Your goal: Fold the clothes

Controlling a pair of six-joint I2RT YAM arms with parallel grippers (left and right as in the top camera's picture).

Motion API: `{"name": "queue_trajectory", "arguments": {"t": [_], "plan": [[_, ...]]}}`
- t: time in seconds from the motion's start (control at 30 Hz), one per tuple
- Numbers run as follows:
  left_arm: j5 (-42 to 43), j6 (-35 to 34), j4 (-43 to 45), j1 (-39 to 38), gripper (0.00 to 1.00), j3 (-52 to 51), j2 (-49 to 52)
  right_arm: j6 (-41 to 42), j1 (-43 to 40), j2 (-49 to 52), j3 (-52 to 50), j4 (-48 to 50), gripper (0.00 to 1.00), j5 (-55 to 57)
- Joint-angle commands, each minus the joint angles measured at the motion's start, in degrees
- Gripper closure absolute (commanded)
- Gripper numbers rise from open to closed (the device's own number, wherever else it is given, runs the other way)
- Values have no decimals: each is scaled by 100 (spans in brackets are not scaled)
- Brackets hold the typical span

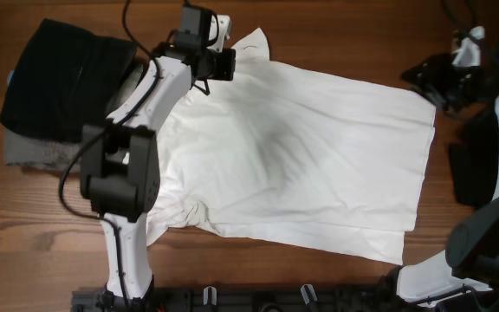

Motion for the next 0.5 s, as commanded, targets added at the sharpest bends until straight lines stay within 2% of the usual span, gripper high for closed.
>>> {"name": "queue_trajectory", "arguments": {"t": [0.0, 0.17, 0.27, 0.4, 0.47], "plan": [[-85, 116, 249, 4, 96, -4, 507, -251, 275, -79, 24, -232, 58, 295], [-278, 85, 581, 136, 96, -4, 1054, -247, 573, -76, -59, -404, 57, 619], [-494, -68, 662, 326, 96, -4, 1381, -192, 673, -66, -188, -382, 52, 887], [-1204, -1167, 992, 804, 95, -4, 1517, -188, 772, -63, -426, -258, 50, 1104], [-852, -1685, 1329, 1134, 93, 28, 1458, -188, 772, -61, -623, -168, 50, 1106]]}}
